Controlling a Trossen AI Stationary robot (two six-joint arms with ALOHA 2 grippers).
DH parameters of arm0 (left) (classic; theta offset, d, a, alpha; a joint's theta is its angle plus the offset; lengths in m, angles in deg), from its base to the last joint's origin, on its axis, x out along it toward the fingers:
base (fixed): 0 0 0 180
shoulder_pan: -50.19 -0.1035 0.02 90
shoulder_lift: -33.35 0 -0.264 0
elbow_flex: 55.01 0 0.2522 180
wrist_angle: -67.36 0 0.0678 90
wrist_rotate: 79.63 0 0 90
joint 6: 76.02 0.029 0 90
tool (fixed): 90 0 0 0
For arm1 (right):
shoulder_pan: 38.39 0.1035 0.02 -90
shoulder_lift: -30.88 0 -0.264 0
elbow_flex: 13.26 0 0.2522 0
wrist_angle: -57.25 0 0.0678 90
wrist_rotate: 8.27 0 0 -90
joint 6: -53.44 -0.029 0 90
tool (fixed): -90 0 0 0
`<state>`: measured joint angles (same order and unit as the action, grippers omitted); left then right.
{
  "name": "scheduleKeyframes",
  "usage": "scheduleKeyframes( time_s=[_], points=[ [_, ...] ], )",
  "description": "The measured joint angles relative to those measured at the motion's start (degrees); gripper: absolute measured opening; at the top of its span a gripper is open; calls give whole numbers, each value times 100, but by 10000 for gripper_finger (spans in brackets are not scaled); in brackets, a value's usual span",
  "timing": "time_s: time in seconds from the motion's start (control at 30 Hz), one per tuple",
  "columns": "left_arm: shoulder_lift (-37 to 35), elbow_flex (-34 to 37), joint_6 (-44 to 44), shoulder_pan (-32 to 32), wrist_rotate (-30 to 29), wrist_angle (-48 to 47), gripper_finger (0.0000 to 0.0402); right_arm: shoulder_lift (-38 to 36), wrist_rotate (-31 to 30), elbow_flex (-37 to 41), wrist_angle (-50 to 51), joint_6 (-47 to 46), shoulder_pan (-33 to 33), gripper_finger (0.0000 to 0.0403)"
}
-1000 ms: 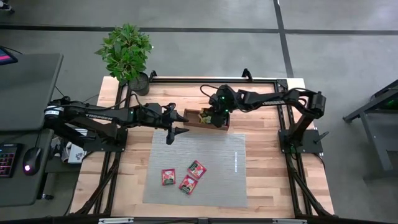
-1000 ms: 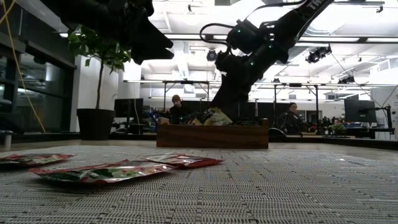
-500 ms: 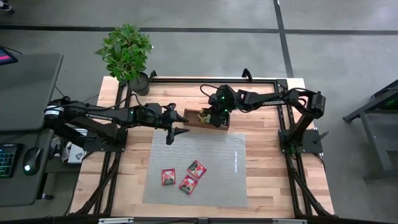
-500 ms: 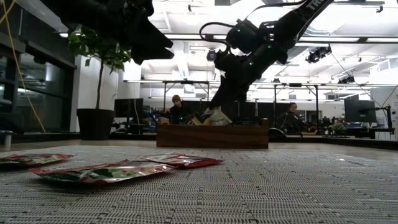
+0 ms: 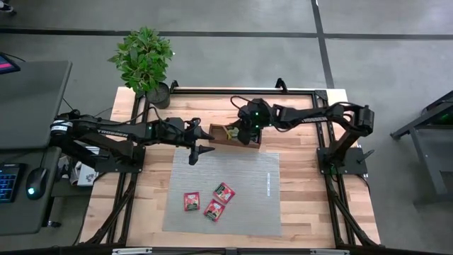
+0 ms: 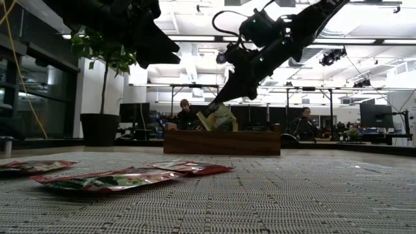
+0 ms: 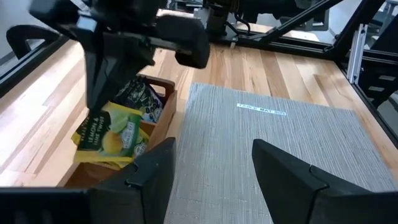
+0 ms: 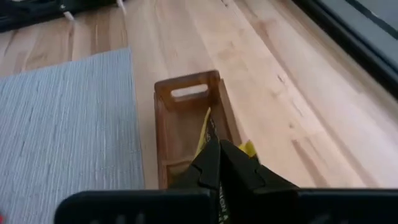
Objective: Pick & Place Tea
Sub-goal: Put the yellow tea bag into the middle section of the wooden organizer
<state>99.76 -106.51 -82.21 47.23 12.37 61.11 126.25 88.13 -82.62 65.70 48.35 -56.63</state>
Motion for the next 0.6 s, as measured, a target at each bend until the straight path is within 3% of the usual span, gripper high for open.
scheduleKeyframes(
  time_s=[0.37, 0.6],
  points=[
    [0, 0, 122, -2, 11, 2, 211, -26, -1159, 1230, -2168, -1036, 421, 0],
    [0, 0, 139, -2, 15, 2, 211, -26, -1286, 1526, -2411, -1158, 444, 0]
  ],
)
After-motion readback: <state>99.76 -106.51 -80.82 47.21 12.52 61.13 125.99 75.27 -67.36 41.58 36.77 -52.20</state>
